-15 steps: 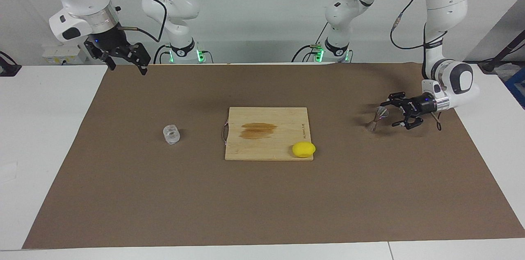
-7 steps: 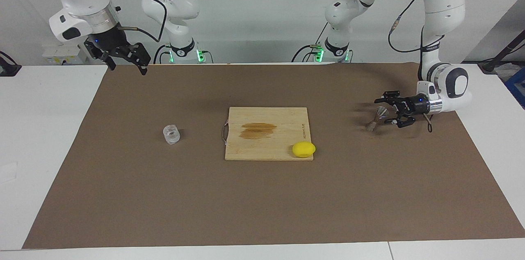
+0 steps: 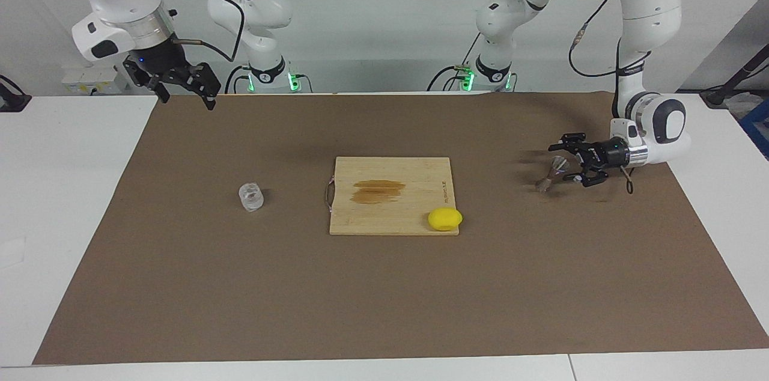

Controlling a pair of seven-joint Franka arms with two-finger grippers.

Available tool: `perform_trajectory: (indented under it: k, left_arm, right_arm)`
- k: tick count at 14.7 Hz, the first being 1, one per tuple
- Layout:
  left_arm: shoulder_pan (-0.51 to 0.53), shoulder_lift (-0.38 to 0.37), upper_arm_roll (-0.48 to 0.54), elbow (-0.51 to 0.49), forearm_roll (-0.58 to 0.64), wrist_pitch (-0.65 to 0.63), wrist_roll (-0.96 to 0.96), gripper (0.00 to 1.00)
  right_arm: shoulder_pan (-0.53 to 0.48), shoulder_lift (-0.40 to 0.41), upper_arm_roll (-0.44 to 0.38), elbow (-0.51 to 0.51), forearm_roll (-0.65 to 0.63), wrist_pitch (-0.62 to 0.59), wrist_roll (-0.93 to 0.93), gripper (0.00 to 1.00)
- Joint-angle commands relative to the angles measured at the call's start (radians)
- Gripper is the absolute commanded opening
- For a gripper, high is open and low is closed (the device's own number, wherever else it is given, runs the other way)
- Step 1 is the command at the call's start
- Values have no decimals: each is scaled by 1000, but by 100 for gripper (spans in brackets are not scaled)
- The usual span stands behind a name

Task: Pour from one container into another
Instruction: 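Close the left gripper on the small metal cup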

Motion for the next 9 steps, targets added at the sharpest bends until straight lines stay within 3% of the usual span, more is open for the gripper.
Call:
perform_trajectory:
  k: [1,9]
  left_arm:
    - [-6,-1,9,-19,-6,18,33,100]
    - [-12,-3,7,-22,-8,26,39,100]
  right_arm:
    - [-14,-2,5,-4,22,-7,8,100]
    - [-14,-2,5,-4,22,-6,8,100]
